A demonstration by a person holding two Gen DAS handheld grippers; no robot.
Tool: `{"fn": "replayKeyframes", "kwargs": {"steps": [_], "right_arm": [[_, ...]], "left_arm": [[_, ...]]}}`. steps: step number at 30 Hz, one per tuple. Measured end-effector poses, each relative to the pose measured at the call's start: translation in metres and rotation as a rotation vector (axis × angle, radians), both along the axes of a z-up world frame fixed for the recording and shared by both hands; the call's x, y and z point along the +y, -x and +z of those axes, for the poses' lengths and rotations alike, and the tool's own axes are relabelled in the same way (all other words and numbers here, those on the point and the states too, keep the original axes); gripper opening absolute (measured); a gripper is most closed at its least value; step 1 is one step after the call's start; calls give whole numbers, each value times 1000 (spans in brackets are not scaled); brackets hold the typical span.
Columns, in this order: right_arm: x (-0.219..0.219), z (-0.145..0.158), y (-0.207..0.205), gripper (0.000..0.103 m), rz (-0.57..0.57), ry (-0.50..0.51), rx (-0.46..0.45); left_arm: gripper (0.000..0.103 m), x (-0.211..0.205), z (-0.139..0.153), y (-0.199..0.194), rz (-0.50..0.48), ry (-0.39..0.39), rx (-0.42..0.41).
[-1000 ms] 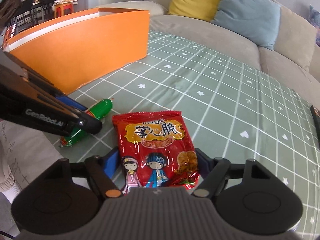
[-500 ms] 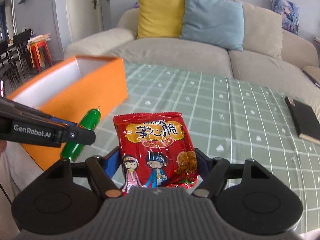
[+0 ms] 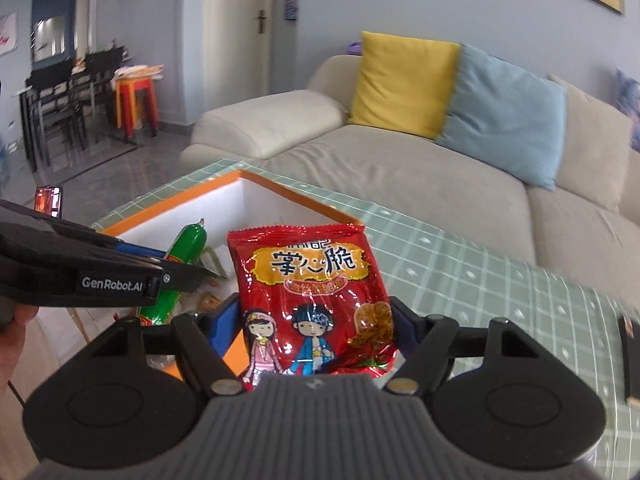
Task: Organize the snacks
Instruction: 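Carry the sausage stick and chip bag over the orange box and release both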
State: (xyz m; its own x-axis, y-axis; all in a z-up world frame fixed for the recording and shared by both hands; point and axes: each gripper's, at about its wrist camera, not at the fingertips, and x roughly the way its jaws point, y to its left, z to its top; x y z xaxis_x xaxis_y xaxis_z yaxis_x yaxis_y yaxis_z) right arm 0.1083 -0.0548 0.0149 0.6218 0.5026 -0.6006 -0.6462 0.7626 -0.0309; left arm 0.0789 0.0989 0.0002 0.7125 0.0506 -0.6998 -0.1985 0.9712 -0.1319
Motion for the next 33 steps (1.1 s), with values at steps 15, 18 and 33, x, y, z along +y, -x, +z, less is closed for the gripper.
{"fn": "replayKeyframes", "kwargs": {"steps": [15,18,33], "right_arm": [[126,-37,-67,72,107,262,19],[138,-53,-73,72,123,333,14],[158,-86,-83,75,201,452,10]], "left_arm": [[27,79,-31,-29,88,63,125],[27,82,-39,-33,78,78,142],[27,86,-65,-45,70,72,244]]}}
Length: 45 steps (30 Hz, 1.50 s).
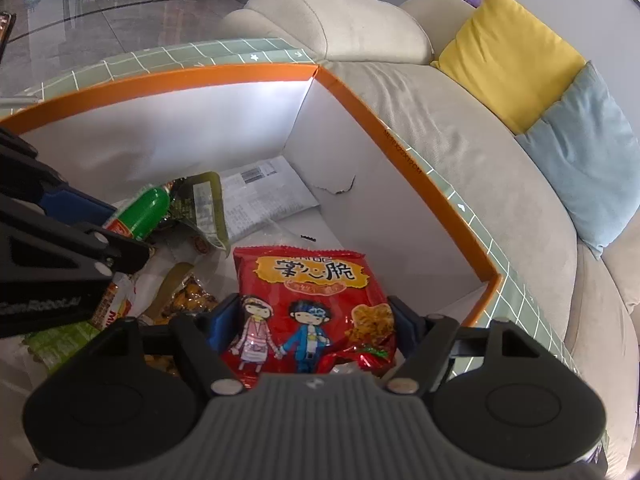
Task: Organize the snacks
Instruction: 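Carry the sausage stick and chip bag over the orange box and release both, then raise both open tools away from the box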
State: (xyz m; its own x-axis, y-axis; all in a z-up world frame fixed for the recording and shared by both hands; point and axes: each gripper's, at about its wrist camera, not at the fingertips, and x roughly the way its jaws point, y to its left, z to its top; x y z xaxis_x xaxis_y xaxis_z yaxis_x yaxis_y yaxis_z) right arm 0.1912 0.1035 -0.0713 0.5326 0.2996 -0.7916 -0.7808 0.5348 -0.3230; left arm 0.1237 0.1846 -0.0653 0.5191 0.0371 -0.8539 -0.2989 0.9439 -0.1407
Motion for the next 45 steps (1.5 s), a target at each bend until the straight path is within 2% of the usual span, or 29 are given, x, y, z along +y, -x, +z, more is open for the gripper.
{"fn": "replayKeyframes", "kwargs": {"steps": [3,11,21,27,30,36,38,45], "right_arm": [[-4,4,5,83,14,1,-33],[-20,24,20,92,50,-8,-118],[-54,41,48,96,73,2,-207],[-75,48,57,97,31,-24,-212],[-86,57,61,98,-3,-59,-204],[-110,75,67,98,-99,-129,-204],[-120,83,67,99,-149,-170,-191],[-158,122,76,99,-322,-381,-134]], "left_arm": [[27,-1,-1,-2,0,-5,6],[27,-12,4,1,-46,5,8],[27,-39,1,4,-125,-9,65],[28,-46,-9,7,-143,12,123],[28,-51,-7,11,-146,2,118],[50,-58,15,19,-147,-30,62],[59,-61,26,24,-147,-45,16],[75,-83,77,55,-171,-123,-163]]}}
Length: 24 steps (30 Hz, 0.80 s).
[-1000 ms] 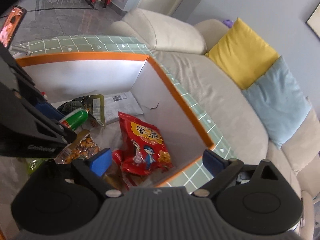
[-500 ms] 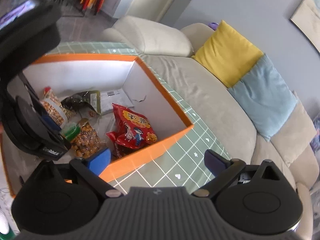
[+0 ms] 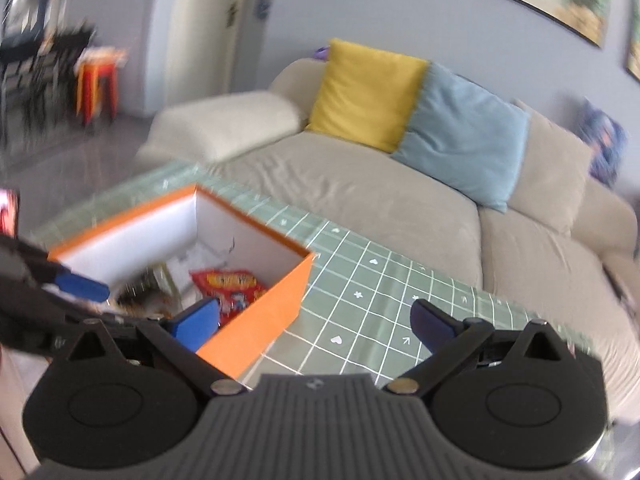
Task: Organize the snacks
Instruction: 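Raise both open tools away from the box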
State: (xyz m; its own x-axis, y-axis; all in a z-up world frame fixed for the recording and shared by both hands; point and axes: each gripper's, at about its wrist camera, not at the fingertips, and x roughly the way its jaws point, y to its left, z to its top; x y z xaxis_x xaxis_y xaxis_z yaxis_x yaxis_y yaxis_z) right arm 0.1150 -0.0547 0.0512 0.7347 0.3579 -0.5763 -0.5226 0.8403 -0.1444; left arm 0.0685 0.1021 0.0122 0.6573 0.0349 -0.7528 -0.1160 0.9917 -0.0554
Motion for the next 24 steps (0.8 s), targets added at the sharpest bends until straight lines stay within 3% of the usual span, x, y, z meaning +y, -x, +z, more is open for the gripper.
{"fn": "replayKeyframes", "kwargs": {"steps": [4,11,18,24], "right_arm": [[-22,18,18,99,-60,-118,11],[-53,20,51,99,-161,-228,4],[-56,5,64,99,-180,-241,36],[-47,-16,63,99,-173,-167,63]], "left_arm": [[89,-13,28,22,19,-17,-134],[91,-34,49,49,51,-48,-273],[91,-46,39,58,51,-126,-269],[91,-35,18,51,72,-52,-159]]}}
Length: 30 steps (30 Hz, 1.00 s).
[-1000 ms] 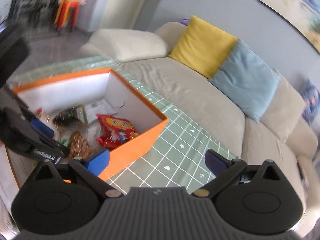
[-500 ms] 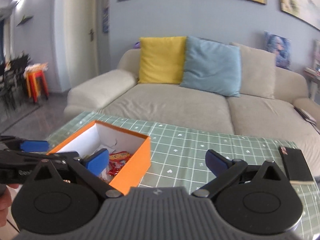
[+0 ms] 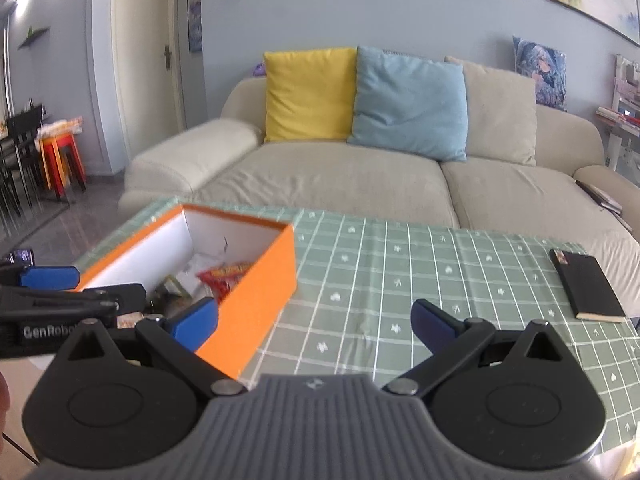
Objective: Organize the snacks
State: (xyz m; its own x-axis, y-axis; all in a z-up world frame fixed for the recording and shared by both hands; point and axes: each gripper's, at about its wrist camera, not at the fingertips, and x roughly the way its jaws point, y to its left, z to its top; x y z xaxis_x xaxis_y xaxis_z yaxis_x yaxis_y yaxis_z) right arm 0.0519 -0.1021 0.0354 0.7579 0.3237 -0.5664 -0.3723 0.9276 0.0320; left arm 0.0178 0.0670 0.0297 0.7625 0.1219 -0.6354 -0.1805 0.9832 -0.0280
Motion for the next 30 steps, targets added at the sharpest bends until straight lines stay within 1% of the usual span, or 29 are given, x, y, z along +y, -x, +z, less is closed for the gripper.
{"fn": "replayKeyframes", "kwargs": {"steps": [2,8,13,30], "right_arm": [[0,-6,-1,99,-3,14,20],[-2,-16,-4,99,-19,23,61],[-3,-18,-2,99,-23,30,65],[-8,-18,-4,99,-47,33,70]], "left_arm": [[91,1,-6,-1,11,4,19],[91,-3,-17,0,20,-38,53],[91,-5,-19,0,14,-50,65],[91,-11,-18,-4,-21,-68,68]]}}
